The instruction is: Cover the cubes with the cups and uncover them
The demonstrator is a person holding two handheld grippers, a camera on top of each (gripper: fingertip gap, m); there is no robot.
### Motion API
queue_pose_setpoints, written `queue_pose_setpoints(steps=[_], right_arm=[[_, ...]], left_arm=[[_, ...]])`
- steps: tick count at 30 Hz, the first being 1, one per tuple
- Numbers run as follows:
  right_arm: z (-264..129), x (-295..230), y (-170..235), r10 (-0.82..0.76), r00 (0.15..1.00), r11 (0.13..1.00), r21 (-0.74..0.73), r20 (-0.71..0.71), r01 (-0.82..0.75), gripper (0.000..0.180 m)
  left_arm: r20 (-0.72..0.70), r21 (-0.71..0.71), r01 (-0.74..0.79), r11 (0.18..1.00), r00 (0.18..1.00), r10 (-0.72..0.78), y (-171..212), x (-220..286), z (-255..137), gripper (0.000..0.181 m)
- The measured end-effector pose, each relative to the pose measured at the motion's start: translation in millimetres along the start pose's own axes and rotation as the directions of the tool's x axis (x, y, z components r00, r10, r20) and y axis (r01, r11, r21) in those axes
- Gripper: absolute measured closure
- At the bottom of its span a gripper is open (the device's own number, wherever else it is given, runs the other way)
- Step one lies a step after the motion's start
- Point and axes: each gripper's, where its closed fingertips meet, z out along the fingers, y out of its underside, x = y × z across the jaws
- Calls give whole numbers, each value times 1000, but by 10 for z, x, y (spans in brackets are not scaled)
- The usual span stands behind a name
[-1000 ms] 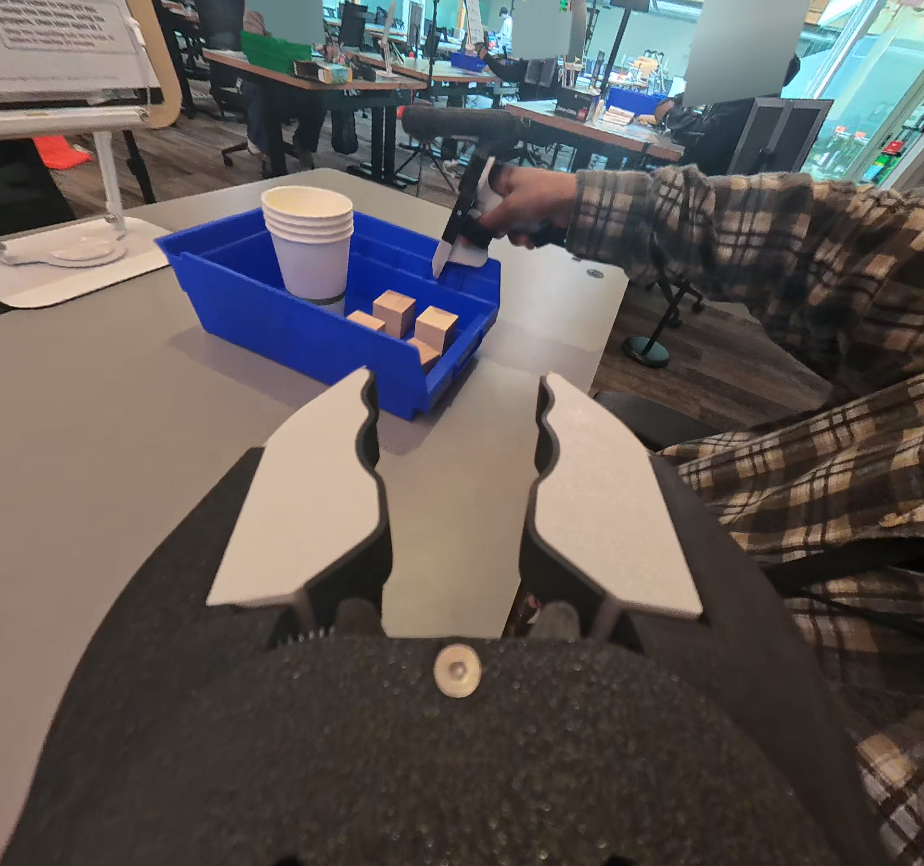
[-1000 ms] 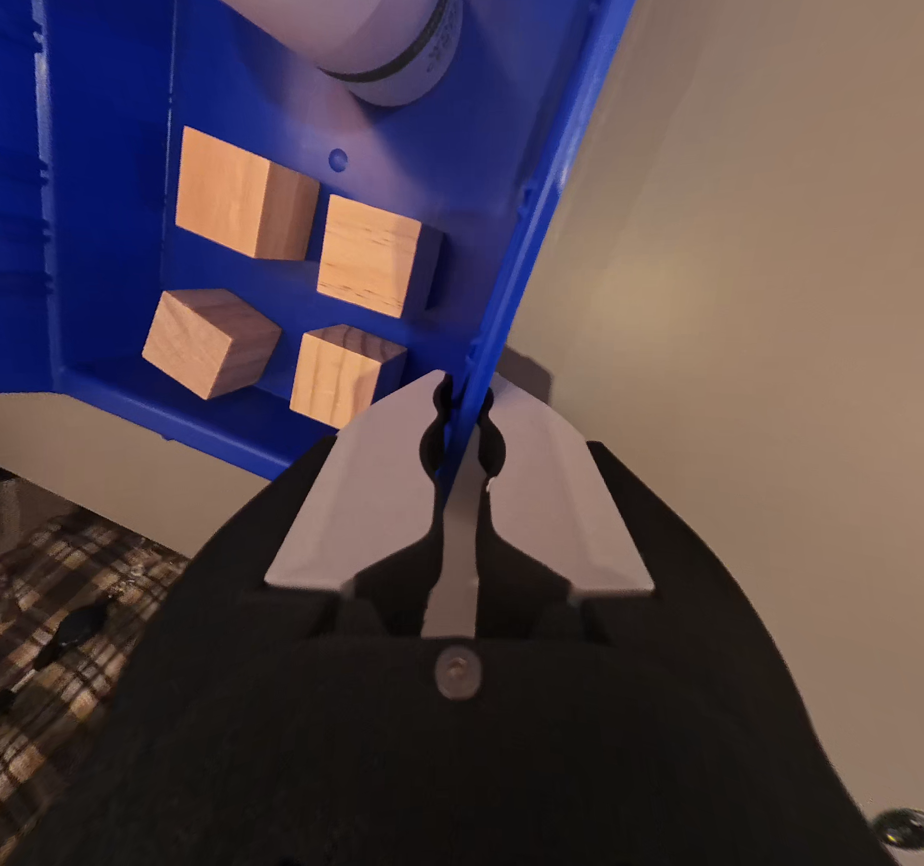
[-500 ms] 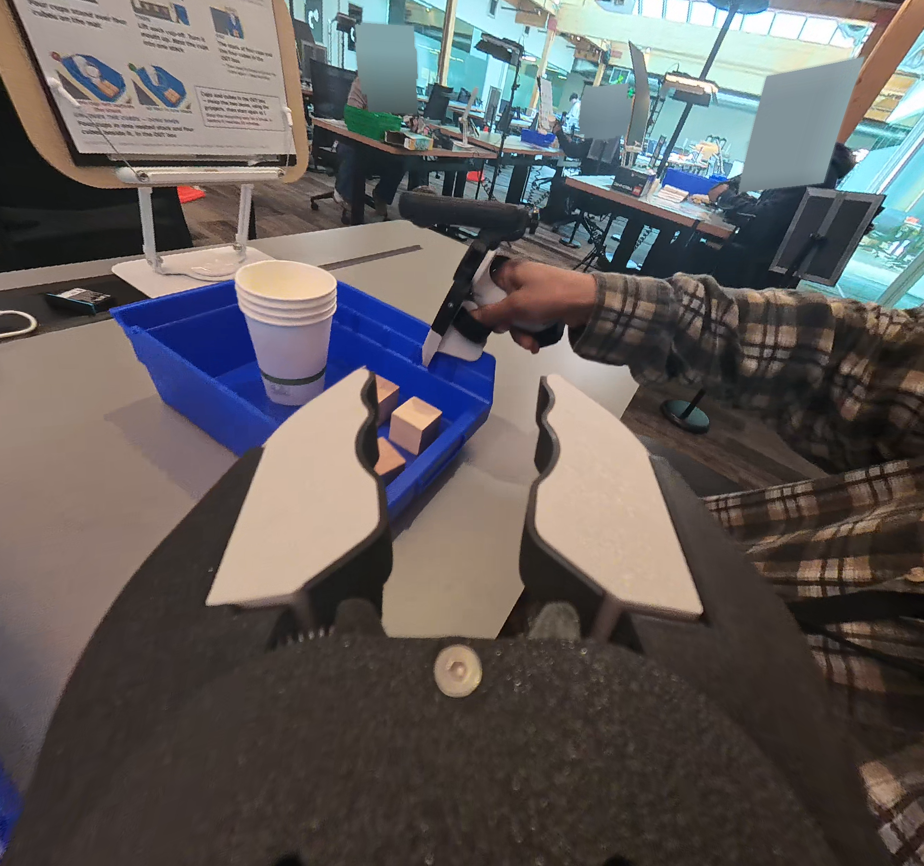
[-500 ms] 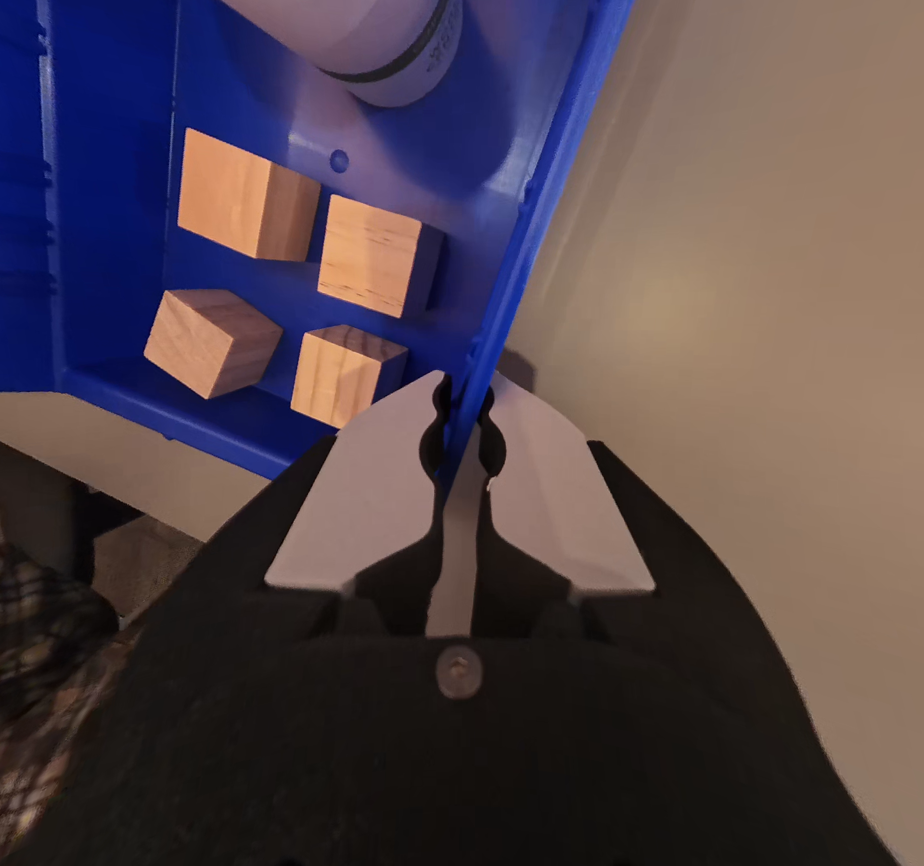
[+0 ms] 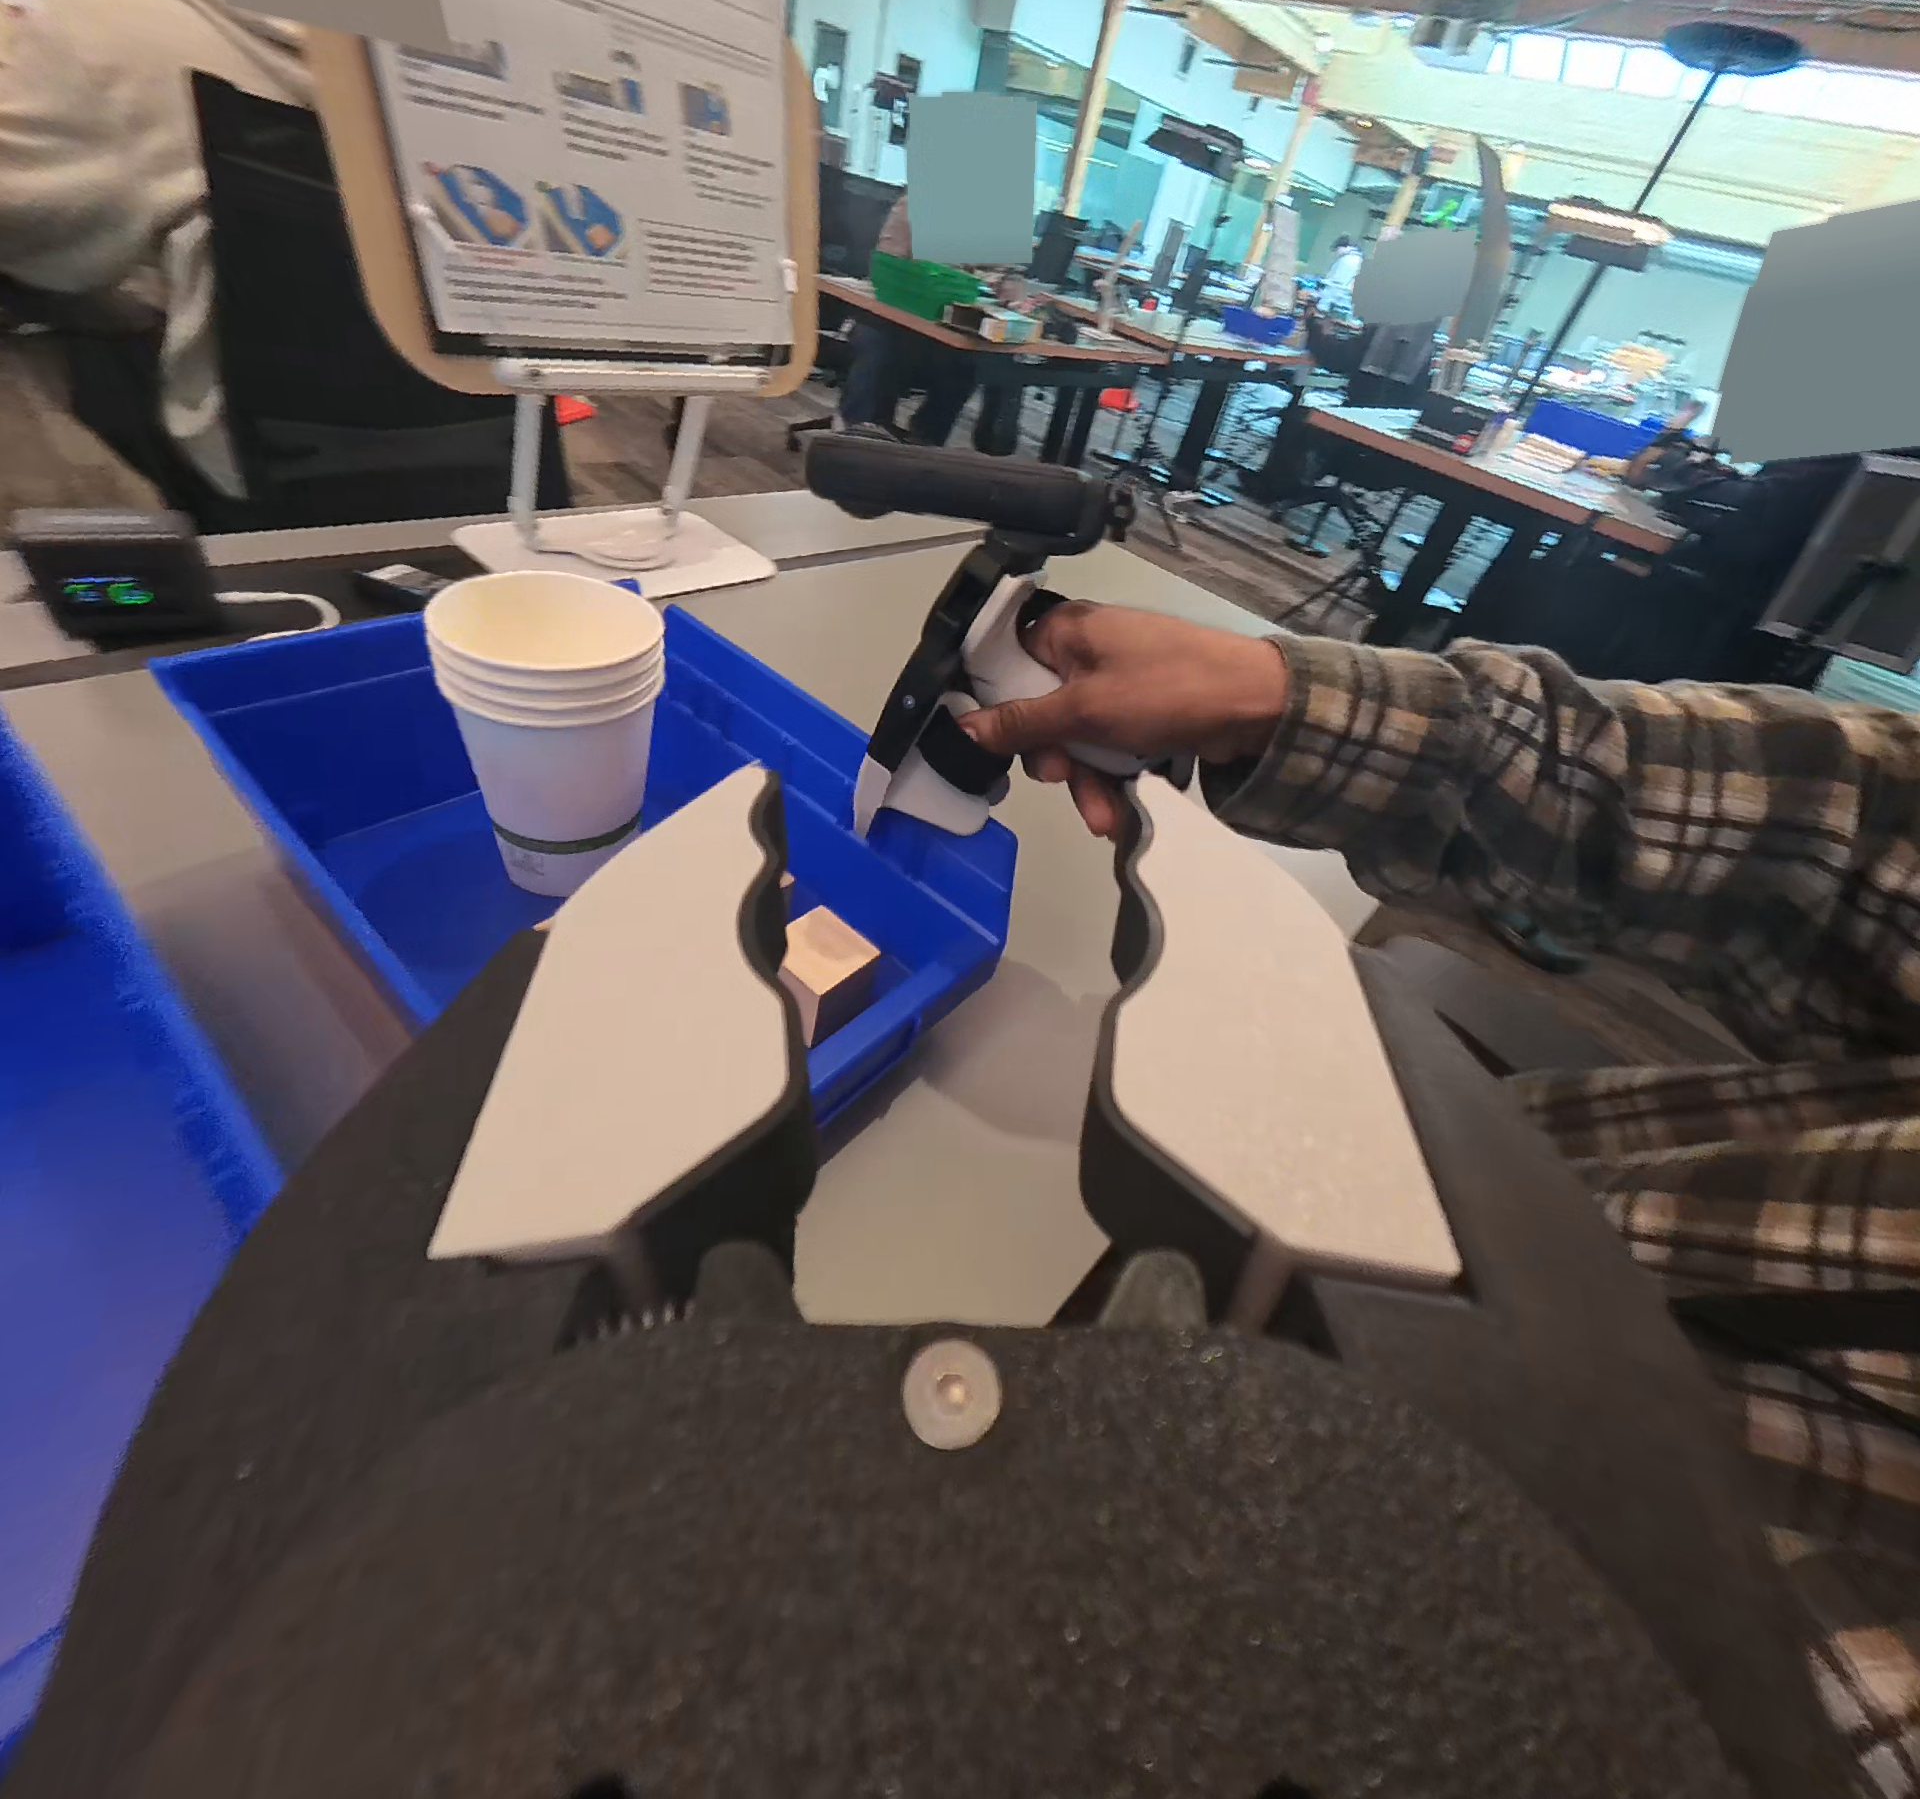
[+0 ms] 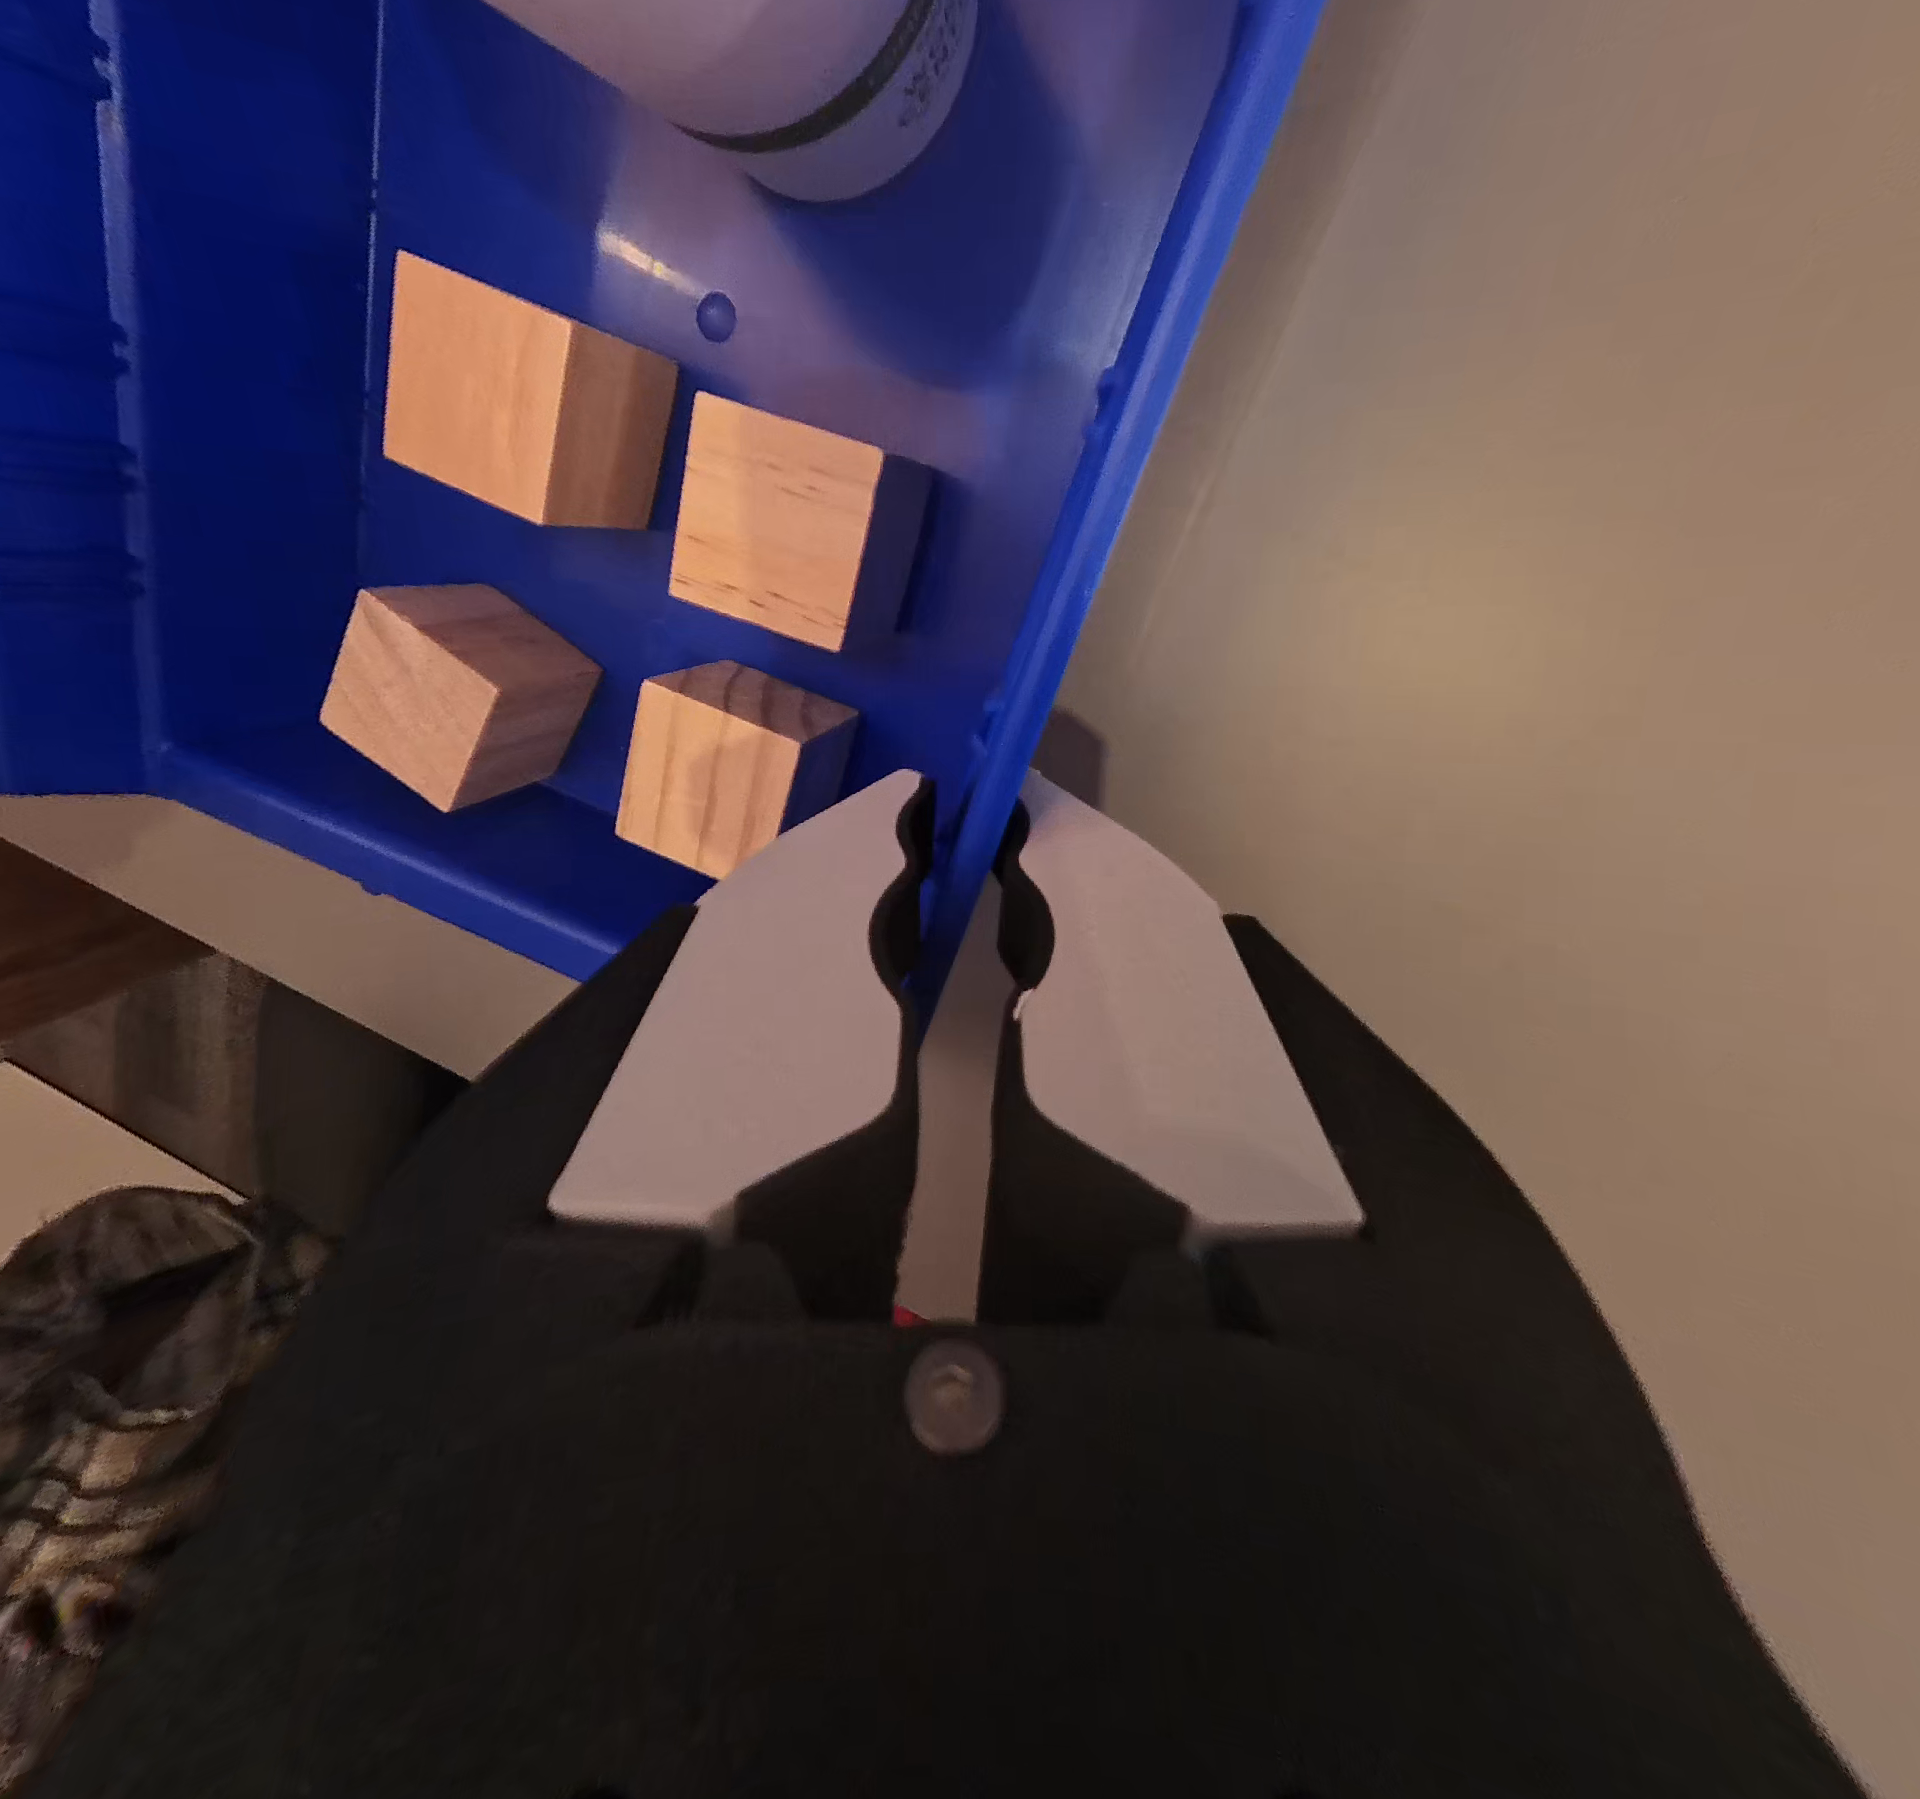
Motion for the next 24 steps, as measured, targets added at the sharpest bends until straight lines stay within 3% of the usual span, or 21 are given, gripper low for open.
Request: queue_pose_setpoints(steps=[3, 7, 9, 13, 16, 20, 24], right_arm=[[39, -195, -34, 19, 998, 1000, 3, 53, -19, 165], [-79, -386, 5, 35, 965, 999, 22, 258, -42, 123], [-239, -349, 15, 9, 939, 995, 93, 344, -43, 111], [-646, -115, 198, -159, 886, 948, 319, 435, 13, 109], [-895, 184, 451, -283, 860, 871, 489, 424, 45, 110], [-1153, 561, 783, -430, 832, 719, 690, 351, 81, 110], [-1191, 856, 1079, -470, 827, 660, 745, 307, 98, 111]], left_arm=[[48, 2, 2, 1000, 999, -2, -10, -94, -93, 119], [152, -10, -13, 1000, 988, 14, -26, -306, -285, 112], [259, -45, -32, 998, 965, 43, -26, -551, -419, 110], [500, -246, 22, 969, 859, 107, 25, -1338, -755, 97], [630, -360, 127, 924, 763, 141, -4, -2003, -1020, 95], [728, -473, 324, 819, 667, 156, 150, -2766, -1250, 92], [772, -536, 499, 681, 616, 155, 520, -3230, -1366, 92]])
